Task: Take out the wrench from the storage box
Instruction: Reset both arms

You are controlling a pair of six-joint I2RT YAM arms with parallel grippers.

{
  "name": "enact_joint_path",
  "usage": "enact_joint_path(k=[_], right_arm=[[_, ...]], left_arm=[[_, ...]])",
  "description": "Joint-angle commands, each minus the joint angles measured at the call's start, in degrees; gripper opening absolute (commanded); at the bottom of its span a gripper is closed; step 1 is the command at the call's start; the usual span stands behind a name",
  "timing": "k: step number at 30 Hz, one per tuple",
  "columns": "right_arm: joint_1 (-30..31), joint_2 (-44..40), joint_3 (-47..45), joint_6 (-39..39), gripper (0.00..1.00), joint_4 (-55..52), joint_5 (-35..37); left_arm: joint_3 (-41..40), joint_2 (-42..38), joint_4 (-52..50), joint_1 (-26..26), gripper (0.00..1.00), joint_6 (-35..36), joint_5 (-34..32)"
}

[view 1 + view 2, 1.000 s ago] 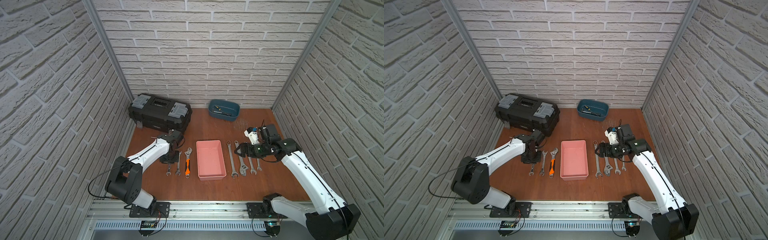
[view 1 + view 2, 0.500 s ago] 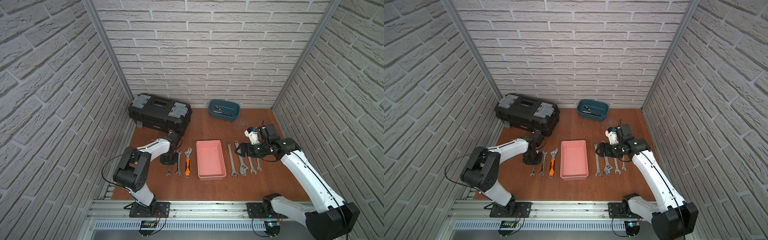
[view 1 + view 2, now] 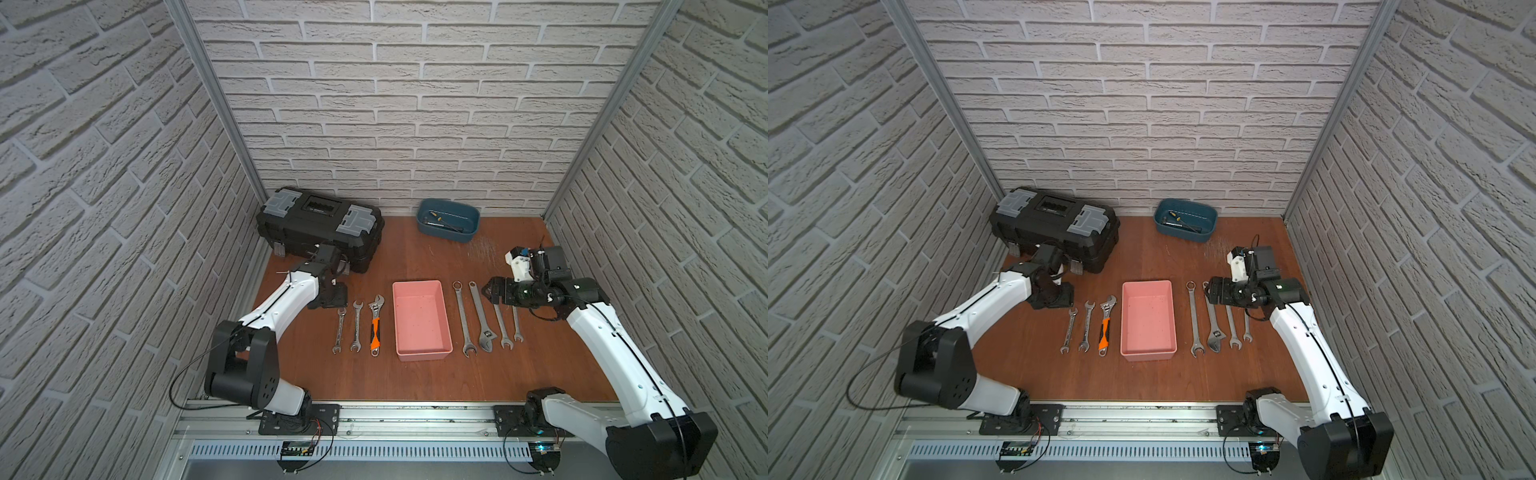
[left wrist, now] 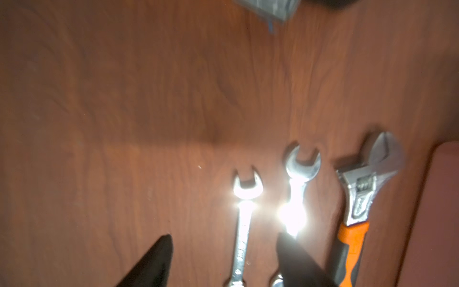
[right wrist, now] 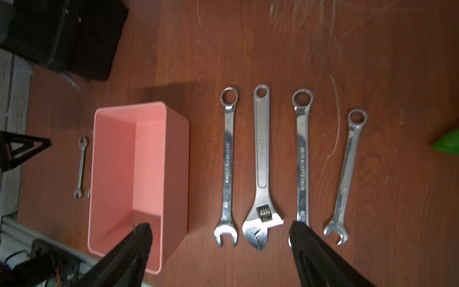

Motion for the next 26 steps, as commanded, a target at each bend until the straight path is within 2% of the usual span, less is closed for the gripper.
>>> enact_joint_path(k=[1, 5, 7, 12, 19, 23, 26], right_arm=[[-2.95, -4.39, -5.28, -1.31, 0.94, 15.29, 4.55], [-4.87, -2.41, -10.56, -3.38, 0.98, 27.67, 9.37], [-5.27, -0.51, -13.68, -4.6, 0.98, 33.71, 11.41], [-5.41, 5.06, -24.24, -7.05, 1.0, 56.0, 15.84], [-5.28, 11.45, -30.45, -13.01, 1.0, 74.65, 17.13], [-5.17, 14.64, -27.84, -14.18, 1.0, 74.08, 15.95], [-5.04, 13.3, -29.89, -14.19, 0.99, 76.62, 15.83]], left_arm=[[-4.37, -6.28, 9.38, 5.69, 0.85, 4.66, -0.89], [-10.05, -8.8, 22.56, 14.32, 0.98, 6.98, 1.9], [-11.75, -8.38, 28.14, 16.31, 0.99, 8.83, 1.91], [-16.22, -4.64, 41.97, 16.93, 0.98, 12.9, -1.62], [-25.35, -4.36, 59.29, 16.86, 0.98, 17.82, -2.98], [-27.11, -3.15, 64.67, 16.84, 0.98, 19.23, -0.63], [-26.55, -1.42, 65.15, 16.77, 0.98, 20.02, -0.12]])
